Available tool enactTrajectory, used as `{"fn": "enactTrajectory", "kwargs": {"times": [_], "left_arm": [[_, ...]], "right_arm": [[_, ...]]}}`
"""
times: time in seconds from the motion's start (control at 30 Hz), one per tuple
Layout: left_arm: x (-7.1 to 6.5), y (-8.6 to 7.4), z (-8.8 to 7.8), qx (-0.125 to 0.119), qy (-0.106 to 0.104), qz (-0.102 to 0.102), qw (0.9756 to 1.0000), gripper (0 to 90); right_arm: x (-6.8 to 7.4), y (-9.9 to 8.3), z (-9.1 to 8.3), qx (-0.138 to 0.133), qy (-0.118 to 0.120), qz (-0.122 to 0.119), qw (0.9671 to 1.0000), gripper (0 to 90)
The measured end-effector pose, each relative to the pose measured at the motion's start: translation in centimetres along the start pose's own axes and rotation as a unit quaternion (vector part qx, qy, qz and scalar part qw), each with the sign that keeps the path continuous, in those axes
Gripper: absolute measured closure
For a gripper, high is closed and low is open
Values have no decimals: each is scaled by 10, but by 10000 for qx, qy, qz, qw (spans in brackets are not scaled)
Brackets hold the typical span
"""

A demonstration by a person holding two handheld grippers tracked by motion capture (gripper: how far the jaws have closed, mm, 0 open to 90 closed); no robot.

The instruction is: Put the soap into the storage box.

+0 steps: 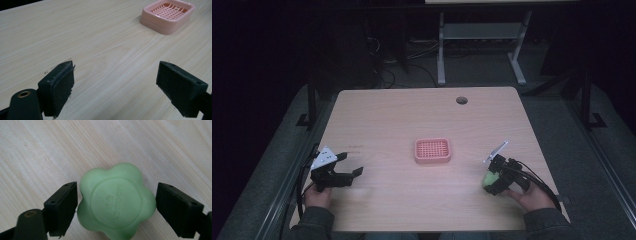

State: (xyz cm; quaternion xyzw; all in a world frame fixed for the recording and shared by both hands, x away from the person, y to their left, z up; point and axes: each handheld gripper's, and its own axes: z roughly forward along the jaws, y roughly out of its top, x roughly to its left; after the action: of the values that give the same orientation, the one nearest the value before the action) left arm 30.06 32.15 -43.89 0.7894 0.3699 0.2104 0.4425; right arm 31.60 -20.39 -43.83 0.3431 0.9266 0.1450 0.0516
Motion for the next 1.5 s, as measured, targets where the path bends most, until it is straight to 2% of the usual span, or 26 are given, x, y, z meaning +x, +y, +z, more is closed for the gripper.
{"fn": "enactTrajectory", "kwargs": {"times": [0.63, 1.13, 1.2, 1.37, 1.47, 1.5], "left_arm": [[0, 0, 0, 7, 2, 3, 10000, 144], [0, 0, 0, 11, -14, 9, 10000, 144], [0, 0, -1, 6, -3, 8, 10000, 144], [0, 0, -1, 8, 5, 21, 10000, 144], [0, 0, -1, -2, 6, 17, 10000, 144], [0, 0, -1, -2, 6, 17, 10000, 144]], "right_arm": [[3, 0, 4, 134, -34, 7, 9999, 243], [3, -1, 3, 72, 1, -24, 10000, 255], [5, -2, 0, 21, -59, -77, 10000, 257], [3, -1, -9, -127, -82, -27, 9999, 258], [5, 4, -14, -141, 31, -134, 9998, 259], [7, 6, -14, -125, -50, -205, 9997, 259]]}}
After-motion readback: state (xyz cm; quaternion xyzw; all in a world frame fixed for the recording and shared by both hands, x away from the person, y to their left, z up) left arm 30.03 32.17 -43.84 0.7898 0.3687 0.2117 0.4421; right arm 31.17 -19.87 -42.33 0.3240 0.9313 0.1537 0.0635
